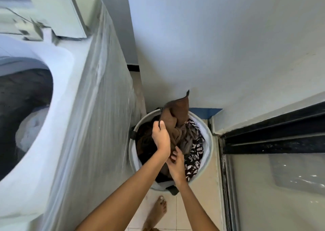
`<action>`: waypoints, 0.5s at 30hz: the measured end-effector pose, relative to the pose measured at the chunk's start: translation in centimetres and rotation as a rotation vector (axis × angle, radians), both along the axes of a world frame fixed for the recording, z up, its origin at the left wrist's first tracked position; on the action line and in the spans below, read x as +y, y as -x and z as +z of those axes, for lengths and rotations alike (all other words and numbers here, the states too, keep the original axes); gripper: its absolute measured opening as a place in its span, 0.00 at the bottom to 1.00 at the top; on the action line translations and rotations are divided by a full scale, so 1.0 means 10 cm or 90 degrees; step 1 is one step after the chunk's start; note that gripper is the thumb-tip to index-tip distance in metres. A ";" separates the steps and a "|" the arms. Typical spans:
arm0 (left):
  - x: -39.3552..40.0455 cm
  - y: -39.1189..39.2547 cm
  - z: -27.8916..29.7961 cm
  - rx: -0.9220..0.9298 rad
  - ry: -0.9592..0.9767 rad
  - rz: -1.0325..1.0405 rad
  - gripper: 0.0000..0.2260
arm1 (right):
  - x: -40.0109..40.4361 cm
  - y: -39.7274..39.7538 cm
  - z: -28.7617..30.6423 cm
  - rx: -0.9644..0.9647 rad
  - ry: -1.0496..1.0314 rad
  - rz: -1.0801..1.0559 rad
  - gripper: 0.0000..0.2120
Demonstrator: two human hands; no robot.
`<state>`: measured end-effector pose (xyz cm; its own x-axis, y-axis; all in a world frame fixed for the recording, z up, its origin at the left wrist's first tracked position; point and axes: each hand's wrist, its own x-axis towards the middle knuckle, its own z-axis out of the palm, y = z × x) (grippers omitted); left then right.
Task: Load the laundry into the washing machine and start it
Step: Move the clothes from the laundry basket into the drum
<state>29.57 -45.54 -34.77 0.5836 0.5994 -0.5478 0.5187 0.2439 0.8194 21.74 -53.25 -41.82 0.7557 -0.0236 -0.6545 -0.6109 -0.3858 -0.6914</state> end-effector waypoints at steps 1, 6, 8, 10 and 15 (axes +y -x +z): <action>0.02 -0.03 0.12 -0.014 -0.023 0.006 0.14 | -0.01 -0.03 0.10 -0.022 0.013 0.008 0.34; 0.08 -0.11 0.68 -0.083 -0.089 0.016 0.14 | 0.00 -0.14 0.55 -0.085 0.047 -0.006 0.45; 0.07 -0.15 0.97 -0.131 -0.114 -0.010 0.15 | 0.02 -0.18 0.72 -0.107 0.041 0.008 0.48; 0.08 -0.21 1.27 -0.185 -0.137 -0.046 0.16 | 0.06 -0.22 0.90 -0.130 0.082 0.065 0.50; 0.18 -0.32 1.76 -0.279 -0.160 -0.078 0.16 | 0.24 -0.34 1.25 -0.241 0.261 0.078 0.48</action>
<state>32.81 -43.69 -17.16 0.8000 0.5940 -0.0846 0.1261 -0.0287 0.9916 25.18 -50.84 -29.33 0.9491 -0.1152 -0.2931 -0.2827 -0.7213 -0.6323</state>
